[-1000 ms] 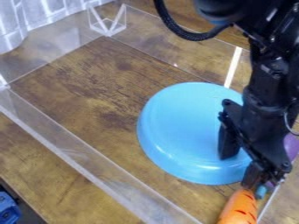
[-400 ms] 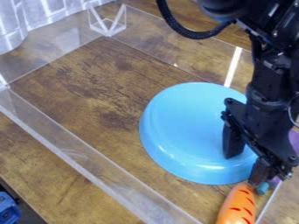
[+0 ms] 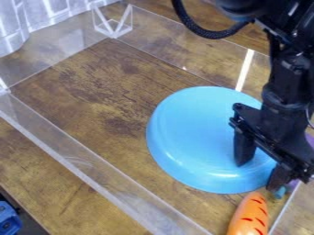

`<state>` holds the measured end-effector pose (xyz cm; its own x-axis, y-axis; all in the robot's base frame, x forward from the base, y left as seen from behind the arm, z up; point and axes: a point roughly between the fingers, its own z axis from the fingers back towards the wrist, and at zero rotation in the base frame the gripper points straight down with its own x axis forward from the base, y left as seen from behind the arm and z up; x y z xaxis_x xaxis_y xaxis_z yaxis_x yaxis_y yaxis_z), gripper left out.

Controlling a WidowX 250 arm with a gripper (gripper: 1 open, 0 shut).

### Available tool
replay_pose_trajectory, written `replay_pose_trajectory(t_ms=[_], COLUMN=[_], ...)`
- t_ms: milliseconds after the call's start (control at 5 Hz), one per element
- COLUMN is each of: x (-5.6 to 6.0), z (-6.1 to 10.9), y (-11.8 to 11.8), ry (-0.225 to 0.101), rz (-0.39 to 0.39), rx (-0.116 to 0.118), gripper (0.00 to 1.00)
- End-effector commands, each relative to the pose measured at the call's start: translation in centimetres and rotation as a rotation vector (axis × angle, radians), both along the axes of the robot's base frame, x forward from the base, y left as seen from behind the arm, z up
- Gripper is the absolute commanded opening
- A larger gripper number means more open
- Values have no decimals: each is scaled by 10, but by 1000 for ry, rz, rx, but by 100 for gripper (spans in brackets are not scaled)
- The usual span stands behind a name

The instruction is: Move the carrot to the right side

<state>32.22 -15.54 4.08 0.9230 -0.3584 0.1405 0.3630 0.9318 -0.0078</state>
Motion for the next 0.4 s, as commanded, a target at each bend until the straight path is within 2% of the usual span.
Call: replay_pose_trajectory(t_ms=[0, 200], x=[-4, -2], z=[1, -6], y=[23, 29], ry=[-23, -19], rz=[-7, -12], rx=[-12, -14], gripper=[0, 100])
